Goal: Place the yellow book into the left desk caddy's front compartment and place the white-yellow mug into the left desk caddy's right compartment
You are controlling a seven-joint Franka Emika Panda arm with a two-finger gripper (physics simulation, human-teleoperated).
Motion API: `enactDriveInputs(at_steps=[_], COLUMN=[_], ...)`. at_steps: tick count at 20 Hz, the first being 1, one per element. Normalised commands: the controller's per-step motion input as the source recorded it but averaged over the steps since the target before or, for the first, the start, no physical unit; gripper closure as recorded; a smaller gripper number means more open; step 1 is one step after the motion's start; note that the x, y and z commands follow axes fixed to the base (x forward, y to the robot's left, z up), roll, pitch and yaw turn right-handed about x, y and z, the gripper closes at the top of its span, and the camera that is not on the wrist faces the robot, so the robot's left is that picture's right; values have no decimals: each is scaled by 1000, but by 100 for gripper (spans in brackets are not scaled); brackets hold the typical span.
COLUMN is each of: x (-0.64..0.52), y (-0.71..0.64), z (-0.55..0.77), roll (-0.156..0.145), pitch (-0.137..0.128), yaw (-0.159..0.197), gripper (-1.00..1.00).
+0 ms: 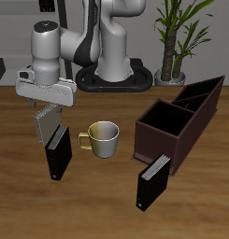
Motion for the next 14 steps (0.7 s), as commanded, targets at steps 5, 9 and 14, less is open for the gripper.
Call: enactDriveInputs(at_steps=[5,9,14], x=[68,11,-80], y=[-76,100,116], z=[-319,-28,267], roll=[-5,18,22], pitch=[50,8,-27], yaw=[-30,9,10], gripper=[100,100,100])
